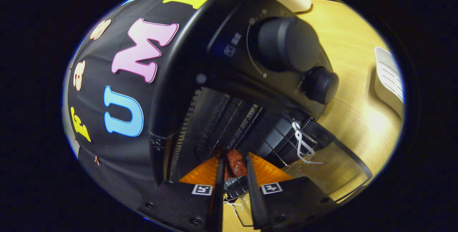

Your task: Open the toaster oven, put the food inside, and close the toaster oven door.

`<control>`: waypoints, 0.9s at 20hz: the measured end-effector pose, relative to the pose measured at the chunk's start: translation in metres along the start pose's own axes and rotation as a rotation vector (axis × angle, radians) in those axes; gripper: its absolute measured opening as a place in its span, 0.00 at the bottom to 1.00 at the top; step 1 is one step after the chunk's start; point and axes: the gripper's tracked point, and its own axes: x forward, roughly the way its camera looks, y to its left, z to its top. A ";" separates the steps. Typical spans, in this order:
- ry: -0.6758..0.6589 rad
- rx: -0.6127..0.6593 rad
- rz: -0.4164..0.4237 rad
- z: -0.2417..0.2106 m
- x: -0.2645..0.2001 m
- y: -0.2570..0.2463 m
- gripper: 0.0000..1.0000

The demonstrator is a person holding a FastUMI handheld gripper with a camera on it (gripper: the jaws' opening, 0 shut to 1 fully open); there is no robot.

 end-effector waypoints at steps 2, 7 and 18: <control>-0.019 0.013 -0.013 0.005 -0.008 0.002 0.54; -0.044 -0.007 -0.056 0.005 -0.028 -0.005 0.91; -0.189 -0.349 -0.023 -0.025 -0.105 -0.004 0.98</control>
